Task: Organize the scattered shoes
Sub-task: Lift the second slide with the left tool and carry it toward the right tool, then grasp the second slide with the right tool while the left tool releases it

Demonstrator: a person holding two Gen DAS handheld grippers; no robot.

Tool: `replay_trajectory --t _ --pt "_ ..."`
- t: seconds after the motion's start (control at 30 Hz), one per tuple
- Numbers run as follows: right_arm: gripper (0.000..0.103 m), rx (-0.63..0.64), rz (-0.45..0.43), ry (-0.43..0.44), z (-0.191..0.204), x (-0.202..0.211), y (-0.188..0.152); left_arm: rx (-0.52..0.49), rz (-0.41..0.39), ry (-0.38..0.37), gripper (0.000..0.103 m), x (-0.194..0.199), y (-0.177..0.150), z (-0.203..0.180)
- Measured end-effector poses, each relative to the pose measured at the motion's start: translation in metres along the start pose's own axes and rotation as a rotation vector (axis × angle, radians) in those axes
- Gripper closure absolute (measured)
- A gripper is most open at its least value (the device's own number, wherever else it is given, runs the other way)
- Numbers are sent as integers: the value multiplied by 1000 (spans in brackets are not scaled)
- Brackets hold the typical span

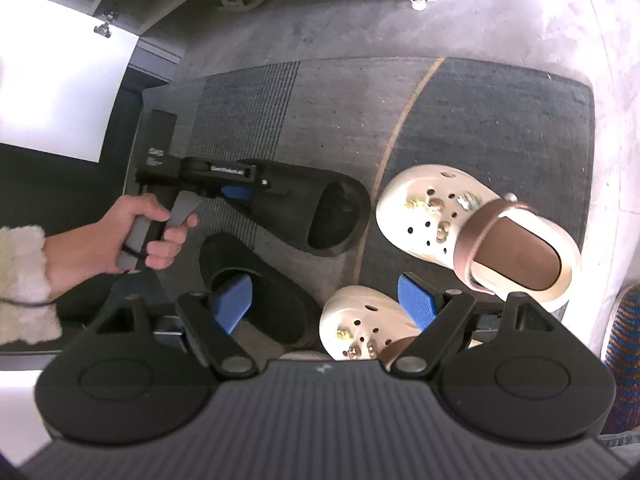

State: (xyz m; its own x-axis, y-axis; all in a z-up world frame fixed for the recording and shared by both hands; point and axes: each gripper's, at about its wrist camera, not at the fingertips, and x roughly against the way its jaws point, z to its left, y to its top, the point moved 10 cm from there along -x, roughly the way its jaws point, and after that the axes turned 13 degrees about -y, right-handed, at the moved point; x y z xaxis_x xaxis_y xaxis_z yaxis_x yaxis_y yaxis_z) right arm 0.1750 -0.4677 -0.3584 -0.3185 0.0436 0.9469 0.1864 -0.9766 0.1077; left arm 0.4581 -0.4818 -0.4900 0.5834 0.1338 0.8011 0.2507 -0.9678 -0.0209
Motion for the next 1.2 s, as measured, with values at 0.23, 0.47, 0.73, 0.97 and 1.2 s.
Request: replay_trajectory --t 0.23,0.47,0.73,0.97,1.2 --pt "21 -103 13 -132 25 -24 12 21 -296 217 17 110 -25 -17" --pt "21 -155 49 -175 89 -91 28 219 -487 402 15 205 -117 -4" --pt "21 -202 75 -297 123 -169 33 383 -500 484 17 236 -174 62" --pt "21 -374 48 -433 128 -212 40 431 -547 478 17 254 -171 75" --pt "21 -337 46 -568 134 -237 35 441 -546 452 17 260 -175 75"
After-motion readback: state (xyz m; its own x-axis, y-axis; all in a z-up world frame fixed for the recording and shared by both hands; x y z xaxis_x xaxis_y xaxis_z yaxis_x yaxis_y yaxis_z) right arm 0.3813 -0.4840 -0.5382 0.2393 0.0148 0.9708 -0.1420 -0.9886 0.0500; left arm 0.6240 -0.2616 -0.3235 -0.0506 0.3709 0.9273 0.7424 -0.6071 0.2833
